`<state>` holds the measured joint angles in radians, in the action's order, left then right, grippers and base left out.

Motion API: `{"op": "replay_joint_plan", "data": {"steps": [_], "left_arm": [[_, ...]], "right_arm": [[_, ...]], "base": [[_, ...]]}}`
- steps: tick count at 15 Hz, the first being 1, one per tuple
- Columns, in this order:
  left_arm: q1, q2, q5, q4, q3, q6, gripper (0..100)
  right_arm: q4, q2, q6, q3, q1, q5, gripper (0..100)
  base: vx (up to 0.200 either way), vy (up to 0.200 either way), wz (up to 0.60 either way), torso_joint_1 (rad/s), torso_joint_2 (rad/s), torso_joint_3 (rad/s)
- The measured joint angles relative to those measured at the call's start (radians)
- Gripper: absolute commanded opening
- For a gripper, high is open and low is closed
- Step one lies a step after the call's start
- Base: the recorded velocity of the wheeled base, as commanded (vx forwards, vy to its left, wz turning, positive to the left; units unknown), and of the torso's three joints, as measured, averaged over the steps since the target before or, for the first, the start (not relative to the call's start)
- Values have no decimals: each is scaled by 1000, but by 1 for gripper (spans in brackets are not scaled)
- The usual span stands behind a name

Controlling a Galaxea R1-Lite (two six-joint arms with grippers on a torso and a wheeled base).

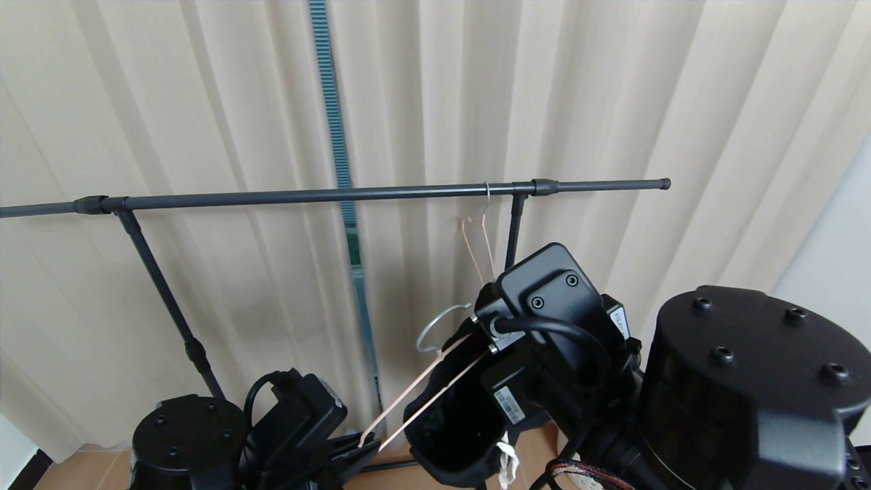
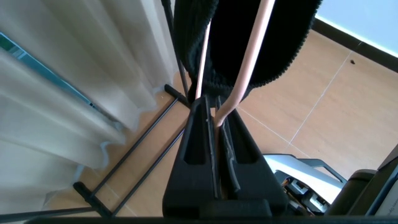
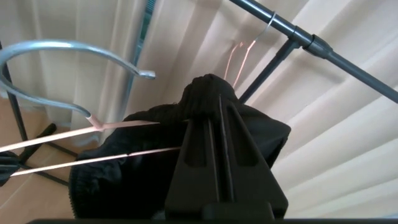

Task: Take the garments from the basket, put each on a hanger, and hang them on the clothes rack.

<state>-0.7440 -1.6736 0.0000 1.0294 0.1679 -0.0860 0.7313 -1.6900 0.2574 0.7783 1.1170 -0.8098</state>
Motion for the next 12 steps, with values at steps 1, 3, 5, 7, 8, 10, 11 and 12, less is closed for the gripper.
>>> {"op": "replay_joint_plan", "data": {"steps": [1,3,5,7,8,10,11,12], "left_arm": [[0,-1,0,0,1,0,0],[0,-3,1,0,2,0,0],[0,-3,0,1,2,0,0],[0,-3,1,20,0,0,0],[0,-3,0,28,-2,0,0],[1,-3,0,29,-5,0,0],[0,-3,0,29,-6,0,0],[0,-3,0,29,-6,0,0]], "right_arm": [[0,1,0,-2,5,-1,0],[0,7,0,-8,27,-1,0],[0,10,0,-9,33,-2,0],[0,10,0,-9,32,-3,0],[0,10,0,-8,31,-3,0],[1,10,0,-7,24,-1,100],[1,11,0,-7,14,-2,100],[1,13,0,-7,4,-3,100]], "base": [[0,0,0,0,0,0],[0,0,0,0,0,0],[0,0,0,0,0,0],[0,0,0,0,0,0],[0,0,0,0,0,0],[0,0,0,0,0,0],[0,0,0,0,0,0],[0,0,0,0,0,0]]}}
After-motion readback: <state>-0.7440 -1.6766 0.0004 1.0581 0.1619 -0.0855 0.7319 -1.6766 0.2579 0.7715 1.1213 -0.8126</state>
